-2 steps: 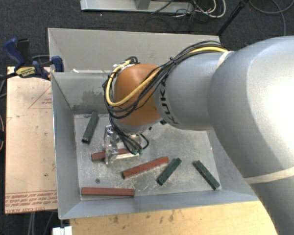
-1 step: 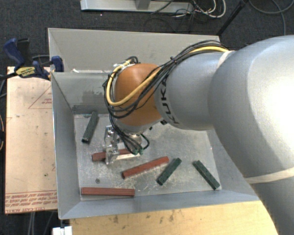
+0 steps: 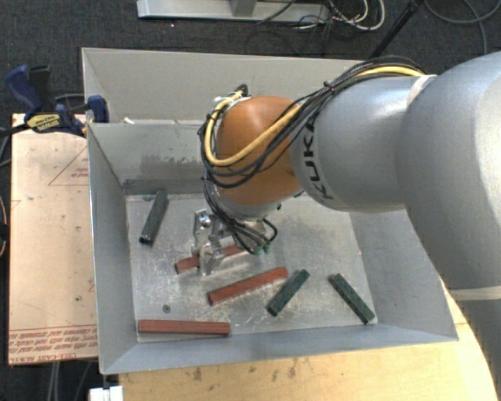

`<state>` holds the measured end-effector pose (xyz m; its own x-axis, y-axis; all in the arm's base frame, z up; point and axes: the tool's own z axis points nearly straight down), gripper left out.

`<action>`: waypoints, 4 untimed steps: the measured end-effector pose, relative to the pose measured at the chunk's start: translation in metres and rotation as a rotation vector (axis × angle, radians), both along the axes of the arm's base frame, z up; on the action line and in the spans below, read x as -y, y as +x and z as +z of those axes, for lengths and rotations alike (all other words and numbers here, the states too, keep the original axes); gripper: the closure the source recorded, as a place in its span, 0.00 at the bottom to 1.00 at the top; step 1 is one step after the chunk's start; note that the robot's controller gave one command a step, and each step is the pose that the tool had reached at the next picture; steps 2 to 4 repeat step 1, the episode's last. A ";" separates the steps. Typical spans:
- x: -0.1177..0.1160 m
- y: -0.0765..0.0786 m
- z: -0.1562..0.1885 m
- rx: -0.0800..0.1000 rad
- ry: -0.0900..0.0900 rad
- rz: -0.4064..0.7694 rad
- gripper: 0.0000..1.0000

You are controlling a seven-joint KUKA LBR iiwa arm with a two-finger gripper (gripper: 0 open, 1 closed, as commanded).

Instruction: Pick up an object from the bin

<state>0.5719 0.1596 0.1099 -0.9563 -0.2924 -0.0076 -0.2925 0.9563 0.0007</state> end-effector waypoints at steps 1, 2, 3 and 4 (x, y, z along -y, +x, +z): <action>-0.022 0.009 0.099 -0.005 0.000 -0.064 1.00; -0.022 0.009 0.099 -0.005 0.000 -0.064 1.00; -0.022 0.009 0.099 -0.005 0.000 -0.064 1.00; -0.022 0.009 0.099 -0.005 0.000 -0.064 1.00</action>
Offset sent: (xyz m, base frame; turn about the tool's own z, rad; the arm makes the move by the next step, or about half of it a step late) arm 0.0000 0.0000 0.0000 0.0000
